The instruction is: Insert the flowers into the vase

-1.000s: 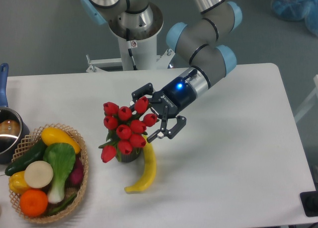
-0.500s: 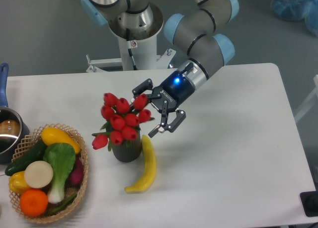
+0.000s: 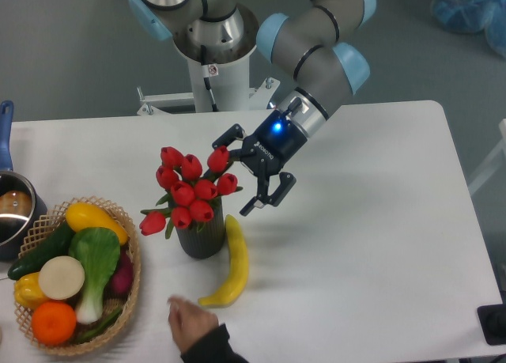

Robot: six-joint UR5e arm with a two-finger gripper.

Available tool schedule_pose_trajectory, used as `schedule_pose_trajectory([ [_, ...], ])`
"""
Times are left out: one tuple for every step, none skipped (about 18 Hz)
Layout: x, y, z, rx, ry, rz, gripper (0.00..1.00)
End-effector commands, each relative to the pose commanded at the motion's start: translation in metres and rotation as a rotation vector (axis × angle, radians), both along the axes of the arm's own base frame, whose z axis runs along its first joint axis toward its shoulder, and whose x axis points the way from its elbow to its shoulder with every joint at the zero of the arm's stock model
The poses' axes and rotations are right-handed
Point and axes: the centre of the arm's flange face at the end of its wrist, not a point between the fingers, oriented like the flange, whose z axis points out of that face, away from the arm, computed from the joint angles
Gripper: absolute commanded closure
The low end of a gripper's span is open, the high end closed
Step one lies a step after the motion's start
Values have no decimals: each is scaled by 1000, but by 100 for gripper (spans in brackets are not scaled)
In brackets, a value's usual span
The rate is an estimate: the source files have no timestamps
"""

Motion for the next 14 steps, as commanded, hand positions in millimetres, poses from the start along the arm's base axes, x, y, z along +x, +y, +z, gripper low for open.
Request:
schedule_pose_trajectory([
  [-1,-6,12,-35,36,22,0],
  [-3,-12,22,-74,77,42,0],
  [-4,-15,33,-104,121,53,0],
  [-6,-17,46,-129,168,62,0],
  [-9,-19,54,-154,200,73,0],
  [-14,-25,60,-180,229,91,0],
  [-23,-34,69,-205,263,117,0],
  [-29,-38,76,-235,291,131,0],
  [-31,-43,83,-263,325,138,0],
  [-32,-50,87,-294,358,134,0],
  [-29,-54,89,-322,401,101,0],
  [-29,-63,90,-351,446,54,0],
  [-32,-77,89,-383,475,9,0],
  [-36,-90,88,-403,496,-36,0],
])
